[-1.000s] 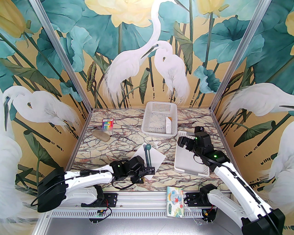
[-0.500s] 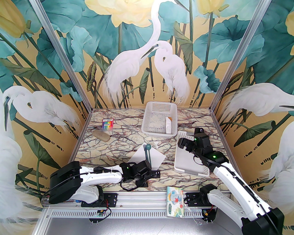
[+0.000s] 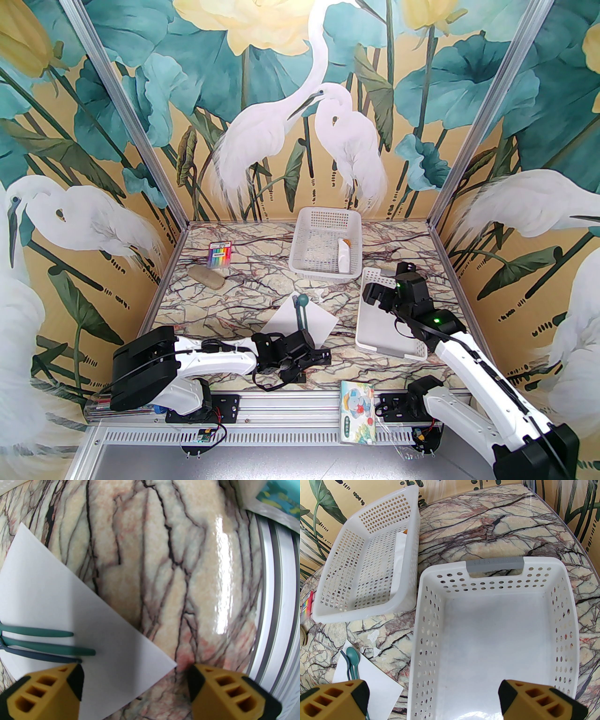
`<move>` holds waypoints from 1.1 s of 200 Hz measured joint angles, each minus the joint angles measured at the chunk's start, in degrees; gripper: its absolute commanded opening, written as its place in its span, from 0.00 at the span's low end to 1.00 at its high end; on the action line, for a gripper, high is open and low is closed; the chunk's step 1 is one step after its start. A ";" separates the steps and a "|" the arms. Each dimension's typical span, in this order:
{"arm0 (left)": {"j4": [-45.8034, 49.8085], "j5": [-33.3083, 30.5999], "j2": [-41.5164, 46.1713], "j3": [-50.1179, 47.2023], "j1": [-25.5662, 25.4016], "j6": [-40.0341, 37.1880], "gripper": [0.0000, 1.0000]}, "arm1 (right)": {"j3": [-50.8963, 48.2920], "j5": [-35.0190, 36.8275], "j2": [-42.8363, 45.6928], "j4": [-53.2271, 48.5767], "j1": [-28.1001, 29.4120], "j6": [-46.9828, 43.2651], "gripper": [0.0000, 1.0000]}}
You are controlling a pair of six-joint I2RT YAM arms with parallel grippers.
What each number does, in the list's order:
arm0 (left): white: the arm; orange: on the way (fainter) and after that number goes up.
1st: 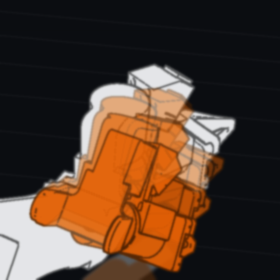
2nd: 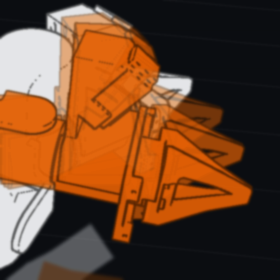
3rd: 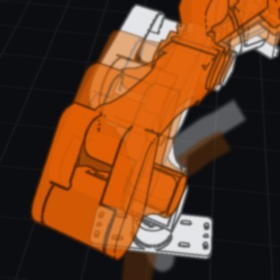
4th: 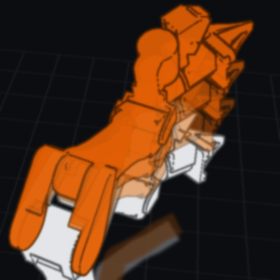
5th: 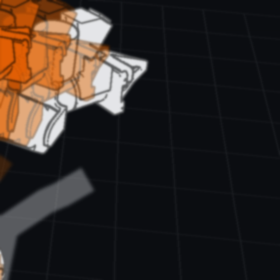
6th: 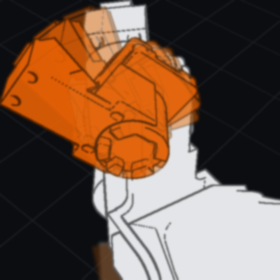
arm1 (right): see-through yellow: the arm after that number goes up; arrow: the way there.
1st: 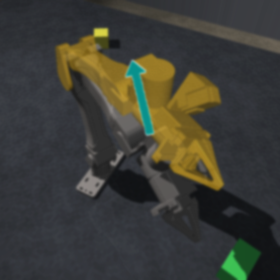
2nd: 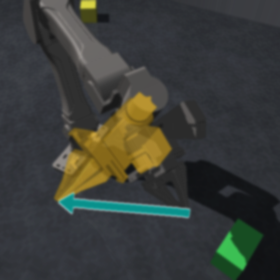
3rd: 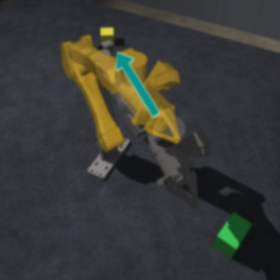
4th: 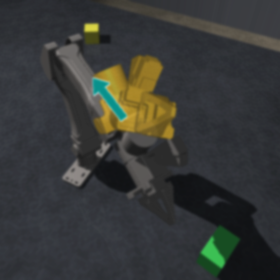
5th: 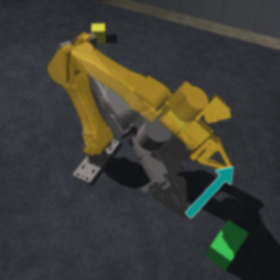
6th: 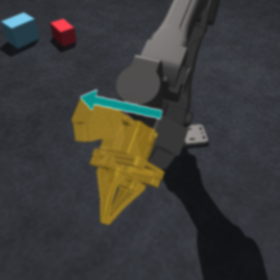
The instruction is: Place the utensils on the paper napkin and roll it up
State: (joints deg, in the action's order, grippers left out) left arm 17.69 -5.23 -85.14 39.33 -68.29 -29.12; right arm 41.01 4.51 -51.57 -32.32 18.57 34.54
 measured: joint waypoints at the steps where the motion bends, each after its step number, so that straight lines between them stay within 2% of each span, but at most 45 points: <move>1: 0.02 0.00 -0.02 0.04 0.02 0.00 0.77 | 0.00 -0.02 0.00 0.00 0.00 0.00 0.99; 40: 0.37 -0.20 -0.85 0.70 -0.39 -0.02 0.70 | 0.00 0.00 0.00 -0.02 0.00 0.00 0.99; 143: -2.78 -3.17 -1.07 0.15 -1.01 0.02 0.63 | 0.00 -0.02 0.00 -0.02 0.00 -0.02 0.99; 184: -8.44 -9.97 -1.29 -0.52 0.55 -0.04 0.52 | 0.00 -0.02 0.00 -0.04 0.00 0.00 0.99; 220: -9.51 -11.13 -1.03 -0.90 0.85 -0.33 0.42 | 0.00 -0.04 -0.11 -0.07 0.00 0.00 0.99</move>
State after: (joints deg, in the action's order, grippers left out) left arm 8.19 -16.36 -86.17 38.44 -67.44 -29.45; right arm 41.01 4.47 -51.68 -32.38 18.57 34.54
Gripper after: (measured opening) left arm 0.450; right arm 0.992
